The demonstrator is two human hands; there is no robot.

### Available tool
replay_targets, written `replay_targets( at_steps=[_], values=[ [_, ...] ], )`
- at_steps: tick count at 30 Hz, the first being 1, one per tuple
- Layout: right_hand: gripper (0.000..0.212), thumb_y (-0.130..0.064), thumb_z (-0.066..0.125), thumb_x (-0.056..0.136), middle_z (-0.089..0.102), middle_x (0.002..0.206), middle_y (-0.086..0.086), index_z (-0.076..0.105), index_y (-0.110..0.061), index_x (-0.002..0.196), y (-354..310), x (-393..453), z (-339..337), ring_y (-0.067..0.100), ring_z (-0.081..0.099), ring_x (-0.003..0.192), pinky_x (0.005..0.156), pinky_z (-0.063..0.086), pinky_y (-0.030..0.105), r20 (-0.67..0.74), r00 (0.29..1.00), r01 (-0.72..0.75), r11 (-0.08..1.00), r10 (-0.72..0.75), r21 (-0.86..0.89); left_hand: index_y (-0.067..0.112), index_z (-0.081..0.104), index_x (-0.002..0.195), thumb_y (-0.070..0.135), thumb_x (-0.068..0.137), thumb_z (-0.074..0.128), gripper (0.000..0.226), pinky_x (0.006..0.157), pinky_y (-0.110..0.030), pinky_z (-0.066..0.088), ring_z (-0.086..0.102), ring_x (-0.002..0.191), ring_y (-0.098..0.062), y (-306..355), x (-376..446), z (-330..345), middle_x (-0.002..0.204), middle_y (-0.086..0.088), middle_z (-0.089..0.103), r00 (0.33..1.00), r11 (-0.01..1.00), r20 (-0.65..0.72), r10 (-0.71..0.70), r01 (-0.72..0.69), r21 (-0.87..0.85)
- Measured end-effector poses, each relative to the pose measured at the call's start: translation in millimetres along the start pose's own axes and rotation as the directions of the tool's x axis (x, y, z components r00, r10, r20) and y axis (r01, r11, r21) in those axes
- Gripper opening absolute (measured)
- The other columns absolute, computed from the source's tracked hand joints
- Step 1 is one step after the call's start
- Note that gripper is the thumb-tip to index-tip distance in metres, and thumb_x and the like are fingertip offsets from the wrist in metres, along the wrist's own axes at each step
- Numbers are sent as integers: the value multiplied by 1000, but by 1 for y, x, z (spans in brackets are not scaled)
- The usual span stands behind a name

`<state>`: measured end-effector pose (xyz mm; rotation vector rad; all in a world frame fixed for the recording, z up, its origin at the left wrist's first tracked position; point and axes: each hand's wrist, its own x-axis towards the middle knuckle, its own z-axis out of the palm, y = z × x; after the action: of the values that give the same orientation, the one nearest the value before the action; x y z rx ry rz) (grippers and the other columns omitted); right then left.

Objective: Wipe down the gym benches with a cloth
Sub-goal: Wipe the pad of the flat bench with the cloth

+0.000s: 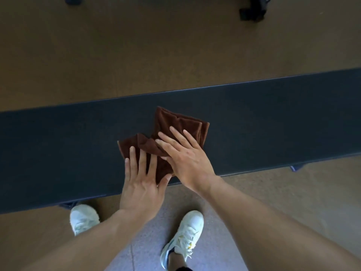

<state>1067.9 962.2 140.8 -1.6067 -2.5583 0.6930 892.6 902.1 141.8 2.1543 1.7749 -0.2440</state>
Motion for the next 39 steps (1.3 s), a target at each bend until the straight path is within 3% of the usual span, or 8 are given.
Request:
replay_targets(
  at_steps=[9,15,18,22,25,28,33,39],
  values=[
    [53,-45,29,112,27,171,-13,32,-30,162,130,-66,-38,14,8,163,133,10,42,-82,972,-223,975,223,5,11,13,164,62,102,21,81,126,-58,17,-2,158,-40,125,76,-6,171,-20,6,971,970,51,233,-236,53],
    [51,-43,30,113,25,171,-16,30,-33,163,172,-106,-50,11,4,163,133,5,41,-139,897,-411,908,419,85,24,-20,160,67,98,2,78,127,-49,-12,-33,151,-32,183,110,-16,167,-9,-30,922,931,166,349,-362,54],
    [48,-38,35,113,30,170,-13,35,-31,161,164,-124,-45,13,9,162,133,5,40,-231,781,-560,814,580,151,28,-24,158,63,102,23,81,128,-48,-10,-35,150,-30,199,121,-26,166,-6,-33,862,883,245,444,-467,44],
    [48,-19,43,111,38,167,-10,44,-29,158,121,-129,-31,14,13,162,133,6,40,-270,536,-696,599,800,395,27,-15,162,55,105,35,81,129,-45,-6,-27,154,-26,202,116,-36,169,-2,-23,801,835,286,527,-550,3],
    [49,-15,42,110,37,167,-10,44,-29,157,84,-125,-22,13,11,162,133,3,39,-228,474,-723,524,850,450,24,-11,163,53,106,33,78,129,-43,-6,-25,155,-22,180,94,-34,171,0,-19,795,830,273,542,-556,-30],
    [50,-14,43,109,37,167,-11,45,-32,156,43,-117,-13,13,11,162,133,5,40,-185,520,-714,544,834,441,24,-5,164,54,107,30,74,129,-41,-7,-22,157,-20,134,65,-32,172,1,-12,822,849,223,525,-523,-70],
    [52,-15,47,107,39,165,-13,46,-35,155,-49,-66,12,14,15,162,133,9,41,-163,716,-629,729,678,271,21,10,165,55,105,27,71,129,-43,-3,-15,158,-21,18,14,-30,173,-1,3,917,928,146,370,-357,-111],
    [52,-36,40,107,32,168,-18,39,-38,159,-166,63,35,18,9,162,130,6,46,31,982,-187,970,185,153,15,49,151,49,93,37,68,124,-56,17,24,155,-30,-156,-41,-39,159,-8,46,992,991,109,-60,72,-109]
  ],
)
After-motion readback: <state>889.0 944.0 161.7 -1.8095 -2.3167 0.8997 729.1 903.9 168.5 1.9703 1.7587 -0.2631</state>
